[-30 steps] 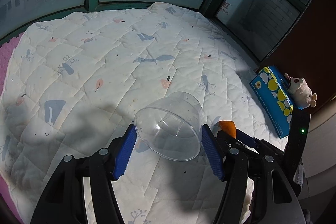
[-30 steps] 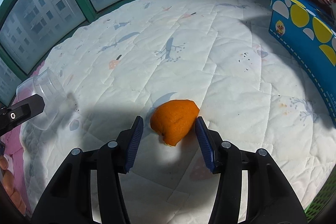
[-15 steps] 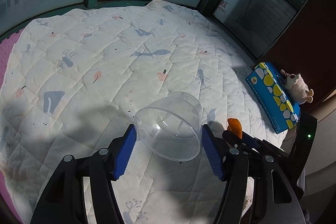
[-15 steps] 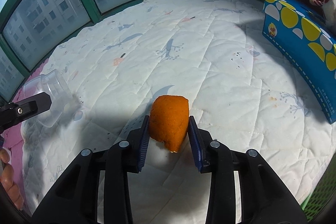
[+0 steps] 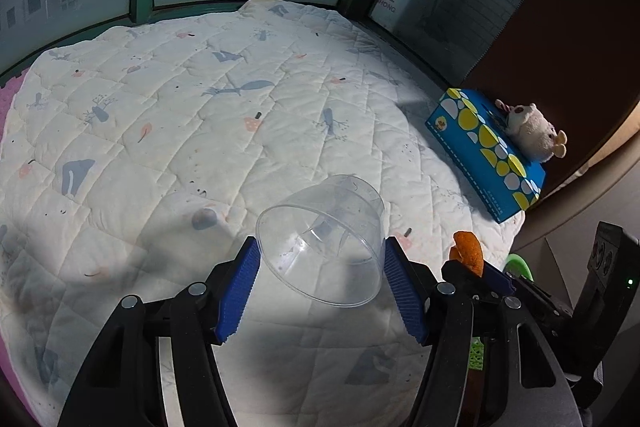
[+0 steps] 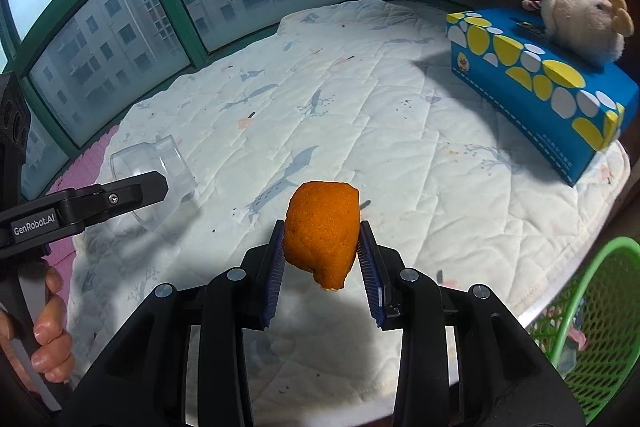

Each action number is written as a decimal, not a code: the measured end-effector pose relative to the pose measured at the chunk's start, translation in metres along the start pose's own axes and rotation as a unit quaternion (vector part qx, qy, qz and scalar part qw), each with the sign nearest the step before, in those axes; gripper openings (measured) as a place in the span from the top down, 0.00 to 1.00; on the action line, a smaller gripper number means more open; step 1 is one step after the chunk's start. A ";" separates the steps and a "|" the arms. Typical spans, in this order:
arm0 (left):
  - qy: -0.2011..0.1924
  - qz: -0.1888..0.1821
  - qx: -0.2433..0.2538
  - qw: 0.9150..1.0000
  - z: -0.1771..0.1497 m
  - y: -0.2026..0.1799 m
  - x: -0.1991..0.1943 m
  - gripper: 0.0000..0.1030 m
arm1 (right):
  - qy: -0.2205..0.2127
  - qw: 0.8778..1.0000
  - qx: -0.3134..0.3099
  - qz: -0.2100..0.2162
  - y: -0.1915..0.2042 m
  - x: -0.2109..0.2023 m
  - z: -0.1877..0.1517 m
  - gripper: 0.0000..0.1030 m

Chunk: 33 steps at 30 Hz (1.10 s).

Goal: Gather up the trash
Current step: 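Carry the dome lid and orange peel to the green basket and release both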

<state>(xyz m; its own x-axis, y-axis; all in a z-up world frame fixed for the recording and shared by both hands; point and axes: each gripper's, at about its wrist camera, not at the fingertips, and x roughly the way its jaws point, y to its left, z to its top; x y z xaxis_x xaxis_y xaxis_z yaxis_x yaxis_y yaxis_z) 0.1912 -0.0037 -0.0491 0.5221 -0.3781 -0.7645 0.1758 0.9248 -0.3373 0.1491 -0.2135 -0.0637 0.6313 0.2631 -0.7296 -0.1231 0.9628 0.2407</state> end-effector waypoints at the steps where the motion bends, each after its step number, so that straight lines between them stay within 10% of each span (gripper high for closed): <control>1: 0.002 -0.003 0.004 1.000 -0.003 -0.005 0.000 0.41 | -0.003 1.000 0.003 -0.002 -0.004 -0.006 -0.003 0.65; 33: 0.066 -0.102 0.173 0.977 -0.078 -0.236 0.032 0.41 | -0.044 0.972 0.173 -0.155 -0.206 -0.157 -0.123 0.63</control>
<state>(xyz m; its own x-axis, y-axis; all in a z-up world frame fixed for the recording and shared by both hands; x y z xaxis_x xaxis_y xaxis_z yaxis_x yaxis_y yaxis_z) 0.1014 -0.2372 -0.0364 0.3384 -0.5363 -0.7732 0.5487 0.7800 -0.3009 -0.0183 -0.4451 -0.0773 0.6614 -0.0563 -0.7479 0.3385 0.9123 0.2306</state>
